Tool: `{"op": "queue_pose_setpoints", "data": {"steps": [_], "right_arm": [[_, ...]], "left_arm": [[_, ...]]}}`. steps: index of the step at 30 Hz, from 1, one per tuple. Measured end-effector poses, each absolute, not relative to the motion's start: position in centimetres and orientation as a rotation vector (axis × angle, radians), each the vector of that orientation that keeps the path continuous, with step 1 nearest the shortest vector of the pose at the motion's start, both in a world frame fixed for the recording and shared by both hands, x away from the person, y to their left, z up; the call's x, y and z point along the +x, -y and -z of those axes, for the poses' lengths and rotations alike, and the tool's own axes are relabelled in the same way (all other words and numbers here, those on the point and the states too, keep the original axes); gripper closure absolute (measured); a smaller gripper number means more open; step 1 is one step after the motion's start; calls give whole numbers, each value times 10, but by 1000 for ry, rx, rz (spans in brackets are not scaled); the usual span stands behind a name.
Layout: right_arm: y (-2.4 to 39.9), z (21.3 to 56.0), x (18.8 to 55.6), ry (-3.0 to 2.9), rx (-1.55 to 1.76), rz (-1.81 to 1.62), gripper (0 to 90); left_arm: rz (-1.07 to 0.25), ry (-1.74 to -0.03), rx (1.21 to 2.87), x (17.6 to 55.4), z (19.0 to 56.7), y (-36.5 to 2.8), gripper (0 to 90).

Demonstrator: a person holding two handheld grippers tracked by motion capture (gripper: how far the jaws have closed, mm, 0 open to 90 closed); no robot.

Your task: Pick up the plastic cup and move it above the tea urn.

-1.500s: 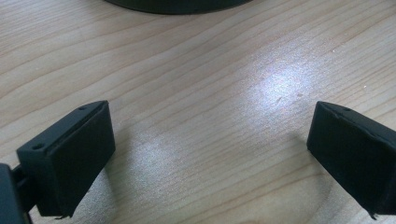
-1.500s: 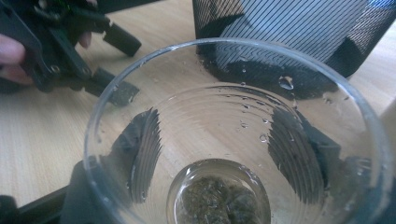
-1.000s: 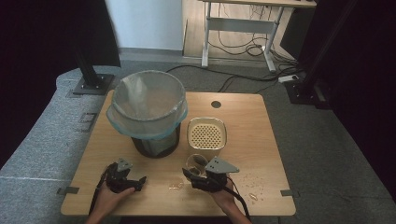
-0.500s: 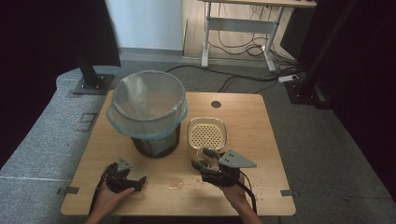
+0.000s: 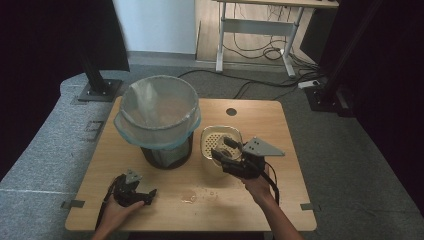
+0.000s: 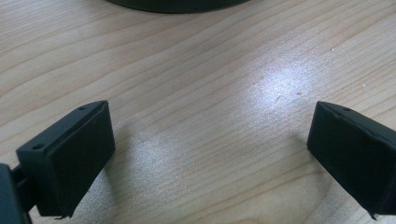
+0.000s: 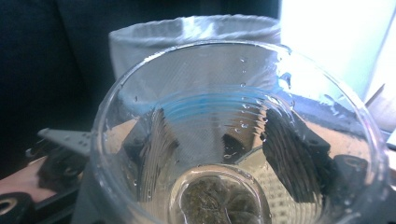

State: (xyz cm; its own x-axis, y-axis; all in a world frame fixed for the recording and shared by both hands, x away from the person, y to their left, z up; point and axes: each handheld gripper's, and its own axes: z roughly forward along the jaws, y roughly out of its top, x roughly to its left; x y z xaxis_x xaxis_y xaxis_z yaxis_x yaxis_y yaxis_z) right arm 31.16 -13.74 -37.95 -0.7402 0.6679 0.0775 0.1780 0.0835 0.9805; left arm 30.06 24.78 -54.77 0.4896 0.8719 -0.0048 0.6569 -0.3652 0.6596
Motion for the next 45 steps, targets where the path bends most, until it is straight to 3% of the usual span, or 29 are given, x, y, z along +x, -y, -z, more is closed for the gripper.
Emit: {"op": "queue_pose_setpoints", "data": {"steps": [11, 27, 45], "right_arm": [[150, 352, 353, -1961, 858, -1654, 405], [147, 356, 404, -1959, 918, -1516, 404], [154, 363, 422, -1932, 992, -1438, 403]], "left_arm": [[-466, -1254, 2137, 301, 548, -248, 6], [-465, -1253, 2138, 301, 548, -248, 3], [-464, -1252, 2139, 301, 548, -248, 3]]}}
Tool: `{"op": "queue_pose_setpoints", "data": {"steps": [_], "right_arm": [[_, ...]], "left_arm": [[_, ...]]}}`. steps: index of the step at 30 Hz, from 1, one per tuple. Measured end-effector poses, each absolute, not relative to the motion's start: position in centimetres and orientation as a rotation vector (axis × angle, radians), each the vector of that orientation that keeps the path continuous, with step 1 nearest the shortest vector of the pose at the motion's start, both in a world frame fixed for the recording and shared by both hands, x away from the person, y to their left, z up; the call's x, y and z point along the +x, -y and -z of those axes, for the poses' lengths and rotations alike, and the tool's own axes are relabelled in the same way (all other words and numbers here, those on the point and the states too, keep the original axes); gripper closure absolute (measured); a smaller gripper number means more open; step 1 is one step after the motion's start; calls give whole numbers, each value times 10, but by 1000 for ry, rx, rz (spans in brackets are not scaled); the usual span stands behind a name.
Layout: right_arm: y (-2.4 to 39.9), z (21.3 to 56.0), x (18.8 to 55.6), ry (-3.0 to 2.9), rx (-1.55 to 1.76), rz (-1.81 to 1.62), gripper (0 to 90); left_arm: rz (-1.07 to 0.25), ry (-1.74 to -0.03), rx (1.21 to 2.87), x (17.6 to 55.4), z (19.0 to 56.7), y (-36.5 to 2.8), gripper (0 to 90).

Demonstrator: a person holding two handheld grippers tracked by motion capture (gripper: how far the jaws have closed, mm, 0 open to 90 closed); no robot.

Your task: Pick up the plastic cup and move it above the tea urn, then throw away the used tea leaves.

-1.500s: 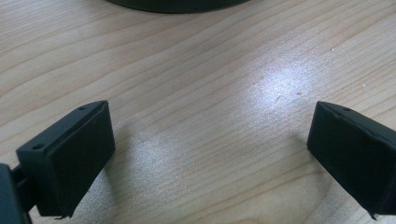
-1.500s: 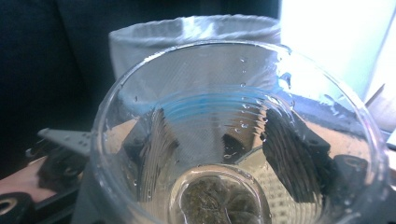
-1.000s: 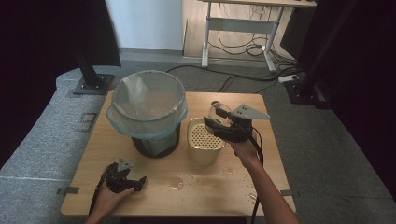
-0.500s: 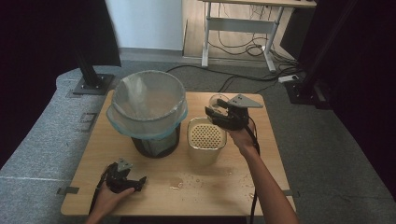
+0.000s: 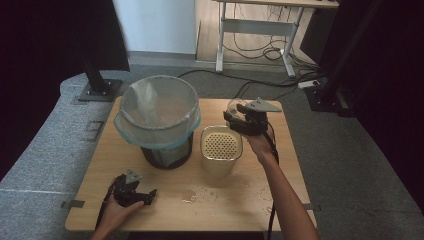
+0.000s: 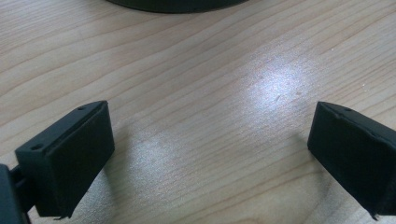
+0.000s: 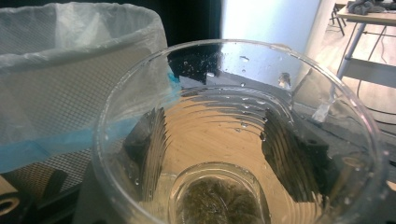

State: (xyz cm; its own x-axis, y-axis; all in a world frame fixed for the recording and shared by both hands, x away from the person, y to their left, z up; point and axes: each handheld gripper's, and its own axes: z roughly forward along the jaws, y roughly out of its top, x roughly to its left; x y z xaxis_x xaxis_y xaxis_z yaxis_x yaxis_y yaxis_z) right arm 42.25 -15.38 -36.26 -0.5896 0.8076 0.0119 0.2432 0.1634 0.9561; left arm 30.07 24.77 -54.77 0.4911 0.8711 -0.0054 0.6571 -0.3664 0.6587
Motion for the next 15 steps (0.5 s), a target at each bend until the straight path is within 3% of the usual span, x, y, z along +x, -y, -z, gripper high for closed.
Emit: {"op": "queue_pose_setpoints", "data": {"steps": [15], "right_arm": [[143, 359, 425, -1973, 831, -1164, 400]], "left_arm": [[-464, -1253, 2138, 301, 548, -248, 3]]}}
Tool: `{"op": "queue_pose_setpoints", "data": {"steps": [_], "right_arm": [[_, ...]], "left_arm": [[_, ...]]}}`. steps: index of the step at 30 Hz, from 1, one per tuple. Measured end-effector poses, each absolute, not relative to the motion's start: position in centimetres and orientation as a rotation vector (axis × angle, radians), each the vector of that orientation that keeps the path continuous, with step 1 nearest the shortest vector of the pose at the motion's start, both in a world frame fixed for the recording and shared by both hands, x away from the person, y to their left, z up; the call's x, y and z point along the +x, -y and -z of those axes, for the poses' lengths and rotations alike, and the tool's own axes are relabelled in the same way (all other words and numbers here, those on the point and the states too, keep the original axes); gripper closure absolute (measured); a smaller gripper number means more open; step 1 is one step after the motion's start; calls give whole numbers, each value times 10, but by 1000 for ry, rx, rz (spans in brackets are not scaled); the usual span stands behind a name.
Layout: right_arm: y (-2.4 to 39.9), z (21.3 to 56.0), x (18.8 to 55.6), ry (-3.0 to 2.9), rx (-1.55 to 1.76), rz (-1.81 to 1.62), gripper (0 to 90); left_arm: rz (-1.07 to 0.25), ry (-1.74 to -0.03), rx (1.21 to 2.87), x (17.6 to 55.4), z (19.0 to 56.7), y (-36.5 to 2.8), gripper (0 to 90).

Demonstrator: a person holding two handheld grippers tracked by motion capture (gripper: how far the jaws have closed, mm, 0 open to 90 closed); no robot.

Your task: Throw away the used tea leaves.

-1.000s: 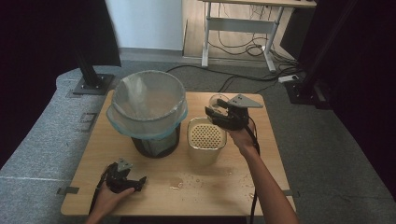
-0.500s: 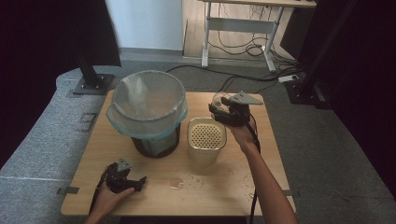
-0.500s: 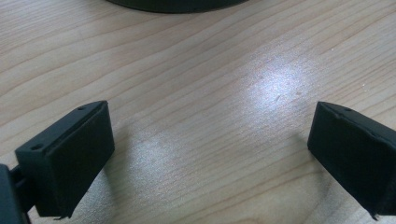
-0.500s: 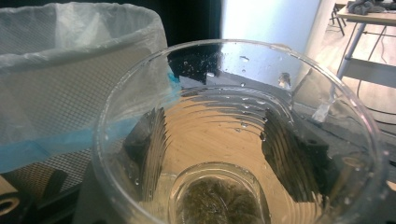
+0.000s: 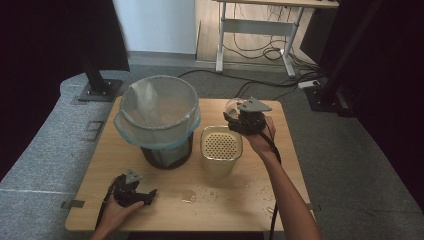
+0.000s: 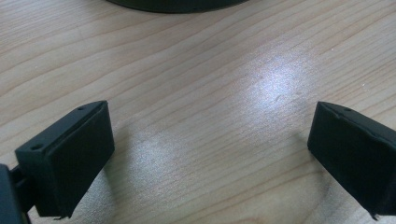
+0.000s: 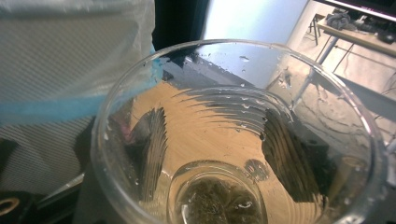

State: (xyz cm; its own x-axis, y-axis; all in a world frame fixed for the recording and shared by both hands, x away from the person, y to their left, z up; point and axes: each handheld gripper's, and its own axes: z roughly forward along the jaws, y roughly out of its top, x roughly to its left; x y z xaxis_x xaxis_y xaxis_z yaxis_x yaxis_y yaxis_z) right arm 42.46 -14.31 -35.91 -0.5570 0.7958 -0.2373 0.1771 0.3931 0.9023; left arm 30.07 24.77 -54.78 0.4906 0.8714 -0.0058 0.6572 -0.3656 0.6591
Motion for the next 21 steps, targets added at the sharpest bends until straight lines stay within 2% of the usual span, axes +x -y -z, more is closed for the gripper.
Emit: {"op": "queue_pose_setpoints", "data": {"steps": [21], "right_arm": [[118, 376, 411, -1911, 282, -527, 400]], "left_arm": [[-464, -1253, 2138, 301, 548, -248, 3]]}}
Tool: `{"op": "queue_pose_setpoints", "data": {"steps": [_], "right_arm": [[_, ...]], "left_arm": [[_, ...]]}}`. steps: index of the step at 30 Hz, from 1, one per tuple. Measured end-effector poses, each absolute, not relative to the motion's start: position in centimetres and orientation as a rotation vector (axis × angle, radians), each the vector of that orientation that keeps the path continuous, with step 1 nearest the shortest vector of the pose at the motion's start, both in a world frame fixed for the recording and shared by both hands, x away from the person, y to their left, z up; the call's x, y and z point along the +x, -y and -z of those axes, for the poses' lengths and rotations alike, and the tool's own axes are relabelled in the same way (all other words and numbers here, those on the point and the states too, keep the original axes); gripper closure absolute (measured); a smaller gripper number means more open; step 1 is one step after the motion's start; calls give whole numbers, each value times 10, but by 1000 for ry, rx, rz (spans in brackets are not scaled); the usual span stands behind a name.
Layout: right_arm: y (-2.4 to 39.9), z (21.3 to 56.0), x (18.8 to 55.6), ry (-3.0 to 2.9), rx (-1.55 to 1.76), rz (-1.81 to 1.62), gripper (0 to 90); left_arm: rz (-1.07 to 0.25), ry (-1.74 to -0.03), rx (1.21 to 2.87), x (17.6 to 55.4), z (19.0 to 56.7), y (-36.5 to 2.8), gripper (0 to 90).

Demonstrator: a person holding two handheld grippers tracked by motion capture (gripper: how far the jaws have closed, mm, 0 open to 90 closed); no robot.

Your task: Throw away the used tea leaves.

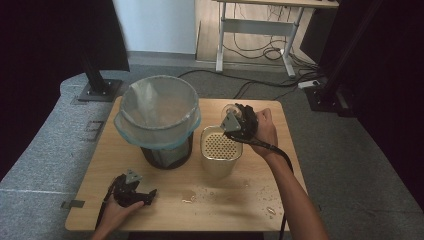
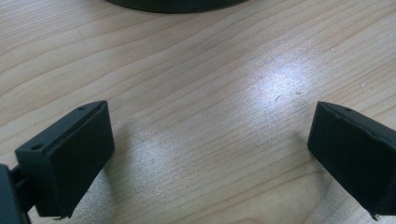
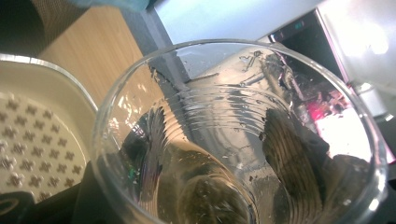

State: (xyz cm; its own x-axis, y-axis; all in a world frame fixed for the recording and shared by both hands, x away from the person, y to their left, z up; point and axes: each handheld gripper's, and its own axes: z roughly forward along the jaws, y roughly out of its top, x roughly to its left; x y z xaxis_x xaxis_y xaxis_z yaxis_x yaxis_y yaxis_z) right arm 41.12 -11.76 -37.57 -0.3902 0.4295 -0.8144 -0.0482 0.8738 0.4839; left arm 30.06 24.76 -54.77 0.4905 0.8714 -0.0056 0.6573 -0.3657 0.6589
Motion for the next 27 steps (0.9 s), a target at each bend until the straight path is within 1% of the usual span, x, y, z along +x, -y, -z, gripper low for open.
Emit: {"op": "queue_pose_setpoints", "data": {"steps": [4, 11, 20, 23, 27], "right_arm": [[110, 392, 410, -1870, 109, -299, 401], [100, 410, 408, -1829, -89, -106, 401], [94, 418, 407, -1749, -230, 28, 405], [94, 421, 408, -1650, -340, 172, 409], [92, 420, 408, -1594, -409, 246, 411]], "left_arm": [[-463, -1253, 2138, 301, 548, -248, 3], [-463, -1253, 2139, 301, 548, -248, 3], [-463, -1253, 2139, 301, 548, -248, 3], [-463, -1253, 2139, 301, 548, -248, 2], [-463, -1253, 2140, 301, 548, -248, 2]]}}
